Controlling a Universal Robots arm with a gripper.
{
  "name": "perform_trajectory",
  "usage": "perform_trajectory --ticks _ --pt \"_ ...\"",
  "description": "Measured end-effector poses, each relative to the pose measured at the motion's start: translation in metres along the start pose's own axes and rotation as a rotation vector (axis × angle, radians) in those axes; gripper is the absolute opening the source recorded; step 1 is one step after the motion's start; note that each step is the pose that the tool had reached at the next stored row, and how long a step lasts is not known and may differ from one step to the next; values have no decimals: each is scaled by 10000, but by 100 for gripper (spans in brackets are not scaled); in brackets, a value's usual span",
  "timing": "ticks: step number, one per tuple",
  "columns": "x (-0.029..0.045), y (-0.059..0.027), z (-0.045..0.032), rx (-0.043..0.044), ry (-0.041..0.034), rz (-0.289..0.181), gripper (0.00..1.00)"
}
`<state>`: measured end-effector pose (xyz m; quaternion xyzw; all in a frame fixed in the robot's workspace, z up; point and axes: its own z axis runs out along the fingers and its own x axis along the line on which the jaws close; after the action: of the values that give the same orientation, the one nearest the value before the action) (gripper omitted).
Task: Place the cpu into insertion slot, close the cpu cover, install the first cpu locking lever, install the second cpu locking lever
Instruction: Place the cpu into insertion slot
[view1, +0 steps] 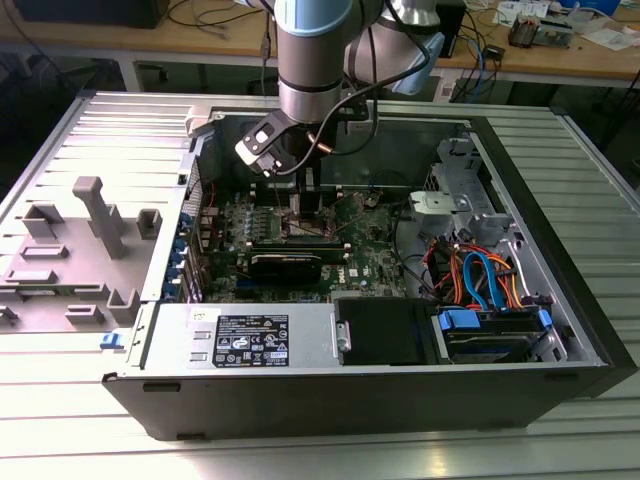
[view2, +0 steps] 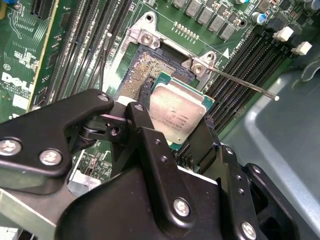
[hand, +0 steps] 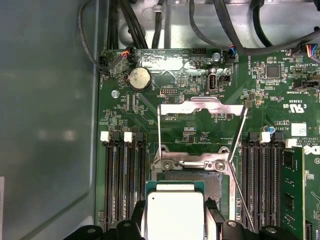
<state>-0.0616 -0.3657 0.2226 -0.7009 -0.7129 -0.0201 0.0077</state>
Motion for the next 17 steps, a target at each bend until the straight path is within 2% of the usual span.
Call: perform_trajectory --ticks 2,3,4,14,17 --pt "2 -1 2 2 -92 0 55" --pt "5 0 3 3 -209 -4 55" --pt "6 0 7 4 -288 -5 55" --pt "-2 -3 111 38 -297 22 55" --pt "-3 -3 112 40 -299 21 55"
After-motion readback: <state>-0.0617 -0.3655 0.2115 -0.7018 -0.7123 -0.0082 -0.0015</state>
